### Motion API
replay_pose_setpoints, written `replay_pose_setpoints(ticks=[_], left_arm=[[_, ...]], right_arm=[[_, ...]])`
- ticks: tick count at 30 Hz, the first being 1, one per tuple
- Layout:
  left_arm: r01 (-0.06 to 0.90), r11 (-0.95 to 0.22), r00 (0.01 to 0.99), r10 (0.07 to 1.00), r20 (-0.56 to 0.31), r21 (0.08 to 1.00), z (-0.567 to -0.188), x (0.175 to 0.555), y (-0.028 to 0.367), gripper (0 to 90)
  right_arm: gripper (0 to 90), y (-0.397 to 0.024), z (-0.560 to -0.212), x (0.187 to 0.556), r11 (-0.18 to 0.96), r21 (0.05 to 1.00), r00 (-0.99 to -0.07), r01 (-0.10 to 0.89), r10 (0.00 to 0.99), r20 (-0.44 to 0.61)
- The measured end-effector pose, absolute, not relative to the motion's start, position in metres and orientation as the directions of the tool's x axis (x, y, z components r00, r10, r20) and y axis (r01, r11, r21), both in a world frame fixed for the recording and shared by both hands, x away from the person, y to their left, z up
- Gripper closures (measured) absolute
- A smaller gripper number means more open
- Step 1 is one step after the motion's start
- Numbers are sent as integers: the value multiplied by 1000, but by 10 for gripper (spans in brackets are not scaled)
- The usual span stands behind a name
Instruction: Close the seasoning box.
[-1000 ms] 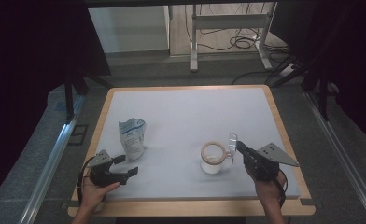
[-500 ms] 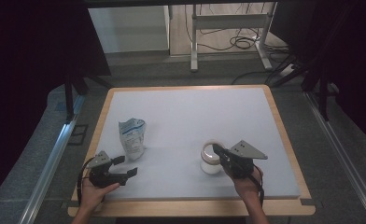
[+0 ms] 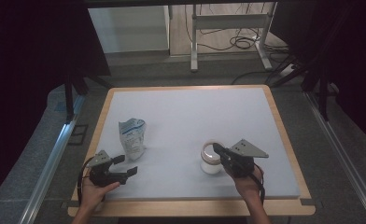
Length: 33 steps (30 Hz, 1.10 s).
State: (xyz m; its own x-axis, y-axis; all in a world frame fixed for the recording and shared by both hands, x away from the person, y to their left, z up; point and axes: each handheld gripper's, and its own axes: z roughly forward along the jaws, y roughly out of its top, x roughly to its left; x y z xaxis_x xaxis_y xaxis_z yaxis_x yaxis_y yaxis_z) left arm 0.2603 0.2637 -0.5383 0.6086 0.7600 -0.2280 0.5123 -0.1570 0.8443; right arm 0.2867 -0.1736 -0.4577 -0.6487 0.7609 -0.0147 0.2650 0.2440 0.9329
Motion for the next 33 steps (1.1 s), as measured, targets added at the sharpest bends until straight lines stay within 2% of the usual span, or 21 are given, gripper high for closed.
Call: replay_pose_setpoints(ticks=[4, 7, 11, 17, 26, 33], left_arm=[[510, -140, 599, 766, -233, 849, -536, 258, 266, 185], [508, -148, 602, 766, -227, 849, -536, 257, 265, 185], [507, -147, 601, 767, -226, 849, -536, 257, 264, 185], [505, -145, 604, 764, -229, 851, -535, 256, 263, 185], [507, -138, 600, 765, -233, 851, -536, 255, 265, 184], [508, -138, 599, 765, -234, 850, -537, 256, 266, 184]], right_arm=[[824, -177, -458, 284, 216, 943, -654, 253, 757, 2], [655, -179, -458, 282, 199, 950, -659, 239, 752, 9], [492, -184, -459, 281, 178, 955, -666, 236, 745, 25], [366, -199, -462, 275, 176, 956, -646, 236, 763, 19], [292, -246, -478, 270, 129, 950, -591, 285, 804, 68], [277, -280, -499, 271, 116, 929, -519, 350, 850, 89]])
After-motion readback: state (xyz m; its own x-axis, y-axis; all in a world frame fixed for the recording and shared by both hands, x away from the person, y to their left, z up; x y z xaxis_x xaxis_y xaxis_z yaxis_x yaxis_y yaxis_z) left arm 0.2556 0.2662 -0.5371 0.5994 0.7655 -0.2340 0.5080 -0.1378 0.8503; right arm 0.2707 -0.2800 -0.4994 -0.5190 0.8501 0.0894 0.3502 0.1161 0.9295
